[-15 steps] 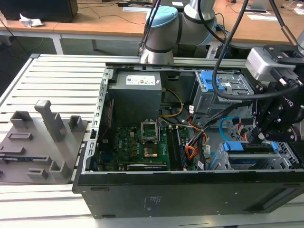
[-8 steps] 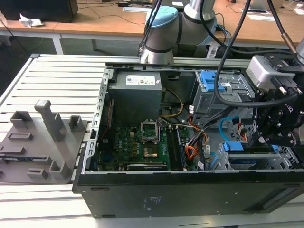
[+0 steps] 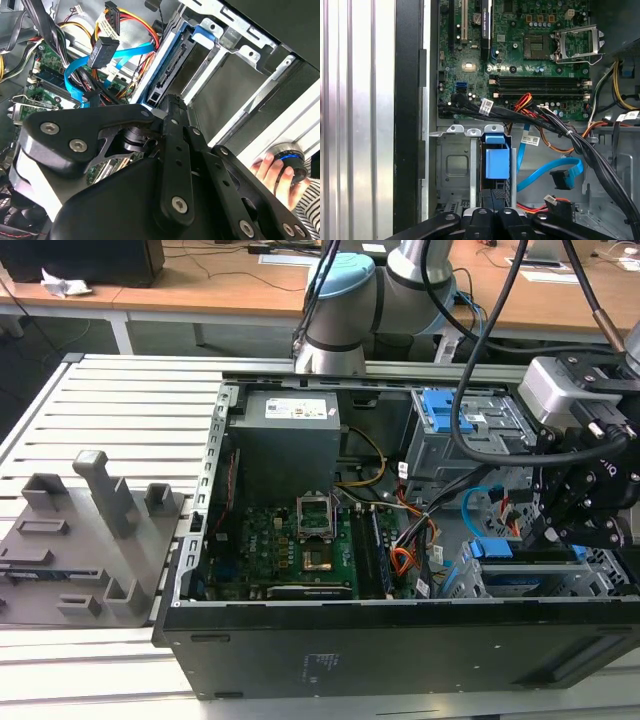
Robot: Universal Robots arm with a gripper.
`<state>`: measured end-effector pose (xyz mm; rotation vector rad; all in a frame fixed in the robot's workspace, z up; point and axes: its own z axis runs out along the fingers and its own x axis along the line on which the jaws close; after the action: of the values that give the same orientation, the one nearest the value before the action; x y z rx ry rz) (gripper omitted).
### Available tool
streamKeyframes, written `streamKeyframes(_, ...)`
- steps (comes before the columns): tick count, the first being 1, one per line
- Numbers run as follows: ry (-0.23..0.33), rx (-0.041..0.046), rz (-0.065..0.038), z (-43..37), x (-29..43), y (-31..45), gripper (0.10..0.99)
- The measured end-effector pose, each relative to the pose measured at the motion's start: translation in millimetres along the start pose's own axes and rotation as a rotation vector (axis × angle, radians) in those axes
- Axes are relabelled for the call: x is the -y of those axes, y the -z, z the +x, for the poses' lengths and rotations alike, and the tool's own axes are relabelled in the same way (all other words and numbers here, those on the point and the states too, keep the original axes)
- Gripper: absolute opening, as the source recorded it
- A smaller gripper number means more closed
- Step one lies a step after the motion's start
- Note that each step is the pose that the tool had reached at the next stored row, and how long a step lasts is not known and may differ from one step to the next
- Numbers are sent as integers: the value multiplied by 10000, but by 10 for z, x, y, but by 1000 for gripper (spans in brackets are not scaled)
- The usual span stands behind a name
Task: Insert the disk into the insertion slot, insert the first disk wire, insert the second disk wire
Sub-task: 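Insert the first disk wire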
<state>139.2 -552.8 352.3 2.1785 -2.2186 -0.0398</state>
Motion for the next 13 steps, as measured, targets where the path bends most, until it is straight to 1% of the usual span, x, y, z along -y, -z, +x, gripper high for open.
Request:
streamKeyframes(2, 0, 0, 0, 0, 0, 0, 114)
streamKeyframes(3, 0, 0, 0, 0, 1, 0, 235)
streamKeyframes(4, 0, 0, 0, 0, 1, 0, 235)
streamKeyframes(5, 0, 0, 0, 0, 1, 0, 302)
streamKeyframes(8, 3, 0, 0, -1, 9, 0, 302)
streamKeyframes(12, -1, 0, 0, -9, 86, 4, 302)
streamKeyframes(13, 0, 0, 0, -10, 89, 4, 302)
